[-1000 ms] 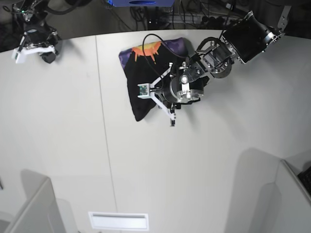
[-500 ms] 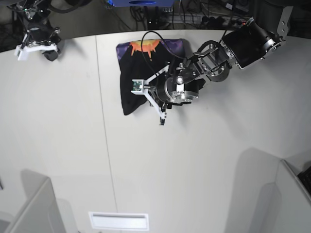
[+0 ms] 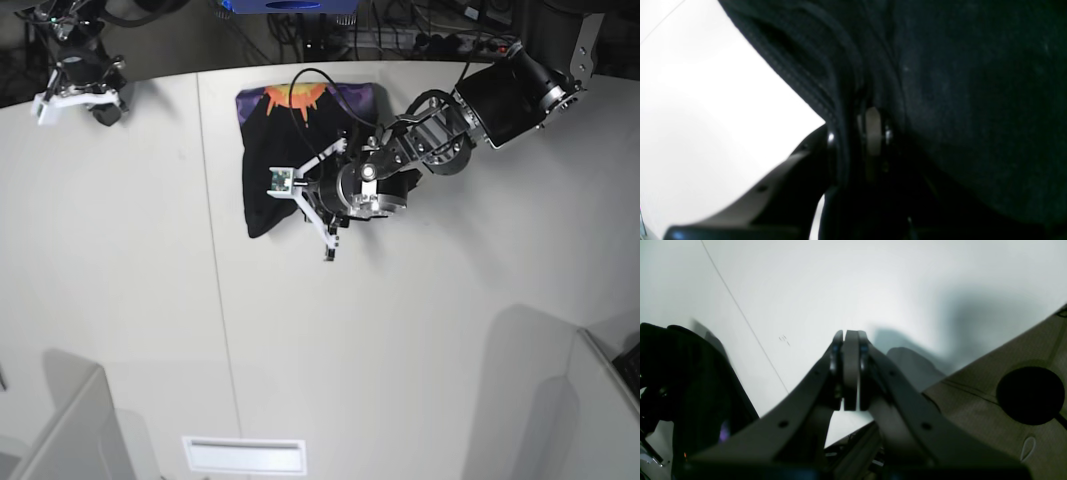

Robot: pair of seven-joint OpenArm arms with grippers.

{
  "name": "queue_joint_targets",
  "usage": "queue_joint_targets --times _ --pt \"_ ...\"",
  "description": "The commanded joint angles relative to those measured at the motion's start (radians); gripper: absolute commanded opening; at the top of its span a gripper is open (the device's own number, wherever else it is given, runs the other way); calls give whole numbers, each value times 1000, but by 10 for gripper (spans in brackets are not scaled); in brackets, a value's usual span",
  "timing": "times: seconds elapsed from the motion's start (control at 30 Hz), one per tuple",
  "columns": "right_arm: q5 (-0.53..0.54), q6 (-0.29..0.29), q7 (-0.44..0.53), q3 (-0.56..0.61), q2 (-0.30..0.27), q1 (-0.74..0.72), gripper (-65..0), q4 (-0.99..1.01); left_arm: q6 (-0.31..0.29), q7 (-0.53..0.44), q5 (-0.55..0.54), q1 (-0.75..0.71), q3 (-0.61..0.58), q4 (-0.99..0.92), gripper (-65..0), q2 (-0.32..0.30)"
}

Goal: Fold the T-shirt properly
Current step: 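Grasp the bundle with the left gripper and drag it to flatten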

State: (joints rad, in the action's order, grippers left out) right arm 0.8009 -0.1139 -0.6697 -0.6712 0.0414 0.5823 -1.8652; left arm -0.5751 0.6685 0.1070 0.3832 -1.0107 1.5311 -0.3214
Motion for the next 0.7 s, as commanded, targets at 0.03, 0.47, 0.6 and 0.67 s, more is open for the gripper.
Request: queue_joint_targets --times 0.03,0.47,0.6,0.67 --pt "7 -8 17 -2 -8 5 -650 -15 0 1 9 20 6 12 -650 0" --pt "7 -8 15 3 -10 5 -650 -15 0 1 9 58 19 13 -143 3" --pt "7 -8 15 3 -10 5 -650 -15 0 3 1 76 68 62 -38 15" --pt "7 -8 14 3 -13 5 -650 -15 0 3 0 75 117 118 -36 15"
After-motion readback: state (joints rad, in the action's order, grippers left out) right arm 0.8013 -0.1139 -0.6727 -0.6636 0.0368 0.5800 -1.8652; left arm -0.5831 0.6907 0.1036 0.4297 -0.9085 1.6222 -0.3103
